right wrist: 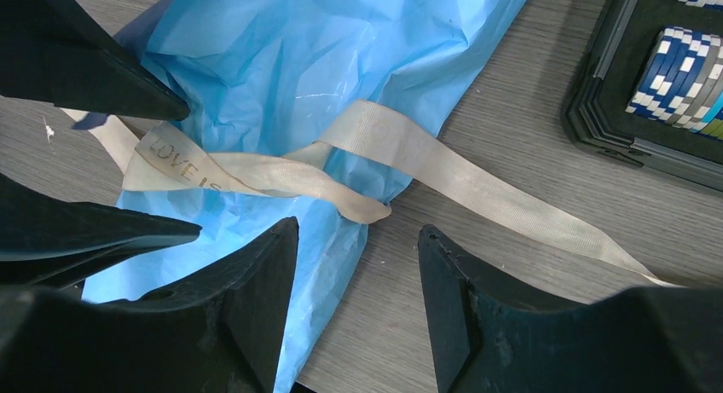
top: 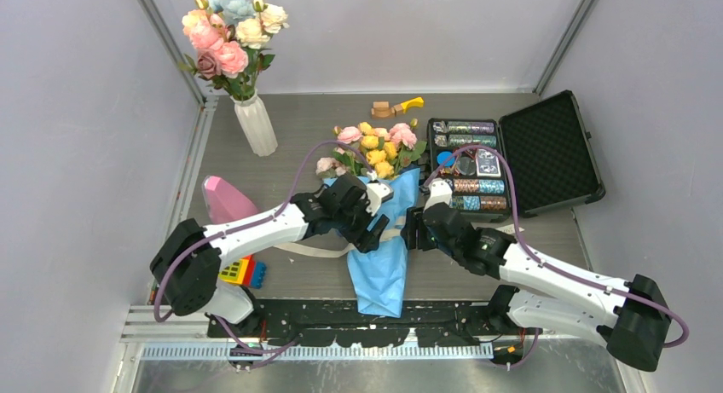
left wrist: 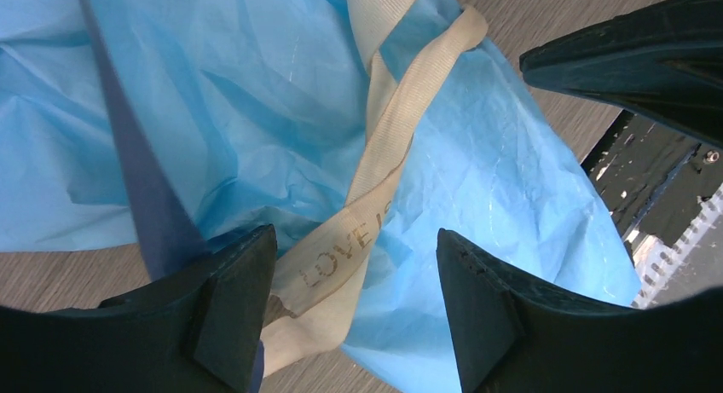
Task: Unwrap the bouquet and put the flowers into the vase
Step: Untie the ribbon from the wrapping paper.
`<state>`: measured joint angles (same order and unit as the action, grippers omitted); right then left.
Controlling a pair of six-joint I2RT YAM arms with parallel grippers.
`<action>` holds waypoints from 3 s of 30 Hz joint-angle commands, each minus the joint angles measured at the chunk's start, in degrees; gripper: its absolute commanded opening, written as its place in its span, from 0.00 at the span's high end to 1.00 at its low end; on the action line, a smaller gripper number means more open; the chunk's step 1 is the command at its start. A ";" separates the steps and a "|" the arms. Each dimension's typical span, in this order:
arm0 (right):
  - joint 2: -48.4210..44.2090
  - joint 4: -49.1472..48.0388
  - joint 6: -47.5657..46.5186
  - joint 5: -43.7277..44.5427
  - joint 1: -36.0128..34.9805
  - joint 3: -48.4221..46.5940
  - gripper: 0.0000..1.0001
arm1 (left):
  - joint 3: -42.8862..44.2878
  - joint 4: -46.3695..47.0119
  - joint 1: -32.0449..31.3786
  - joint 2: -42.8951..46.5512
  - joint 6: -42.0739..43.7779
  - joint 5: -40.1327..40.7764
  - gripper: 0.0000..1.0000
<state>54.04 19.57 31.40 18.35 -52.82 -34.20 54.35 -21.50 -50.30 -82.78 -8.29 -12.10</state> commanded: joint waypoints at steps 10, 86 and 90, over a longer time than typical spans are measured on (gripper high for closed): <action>1.67 -3.27 -0.11 -0.61 0.00 -1.82 0.40 | 3.06 3.57 -1.37 -1.76 1.80 2.14 0.56; 6.52 -3.09 6.46 10.12 0.19 -0.01 1.00 | -2.84 -2.07 -5.57 2.49 1.83 15.33 0.59; 6.68 -2.28 9.12 11.70 0.76 0.64 1.00 | -3.90 -2.31 -5.75 3.54 0.99 16.21 0.62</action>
<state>61.36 17.10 36.32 25.36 -52.64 -34.09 51.33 -23.09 -55.61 -82.21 -6.83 1.54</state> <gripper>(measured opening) 0.024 0.389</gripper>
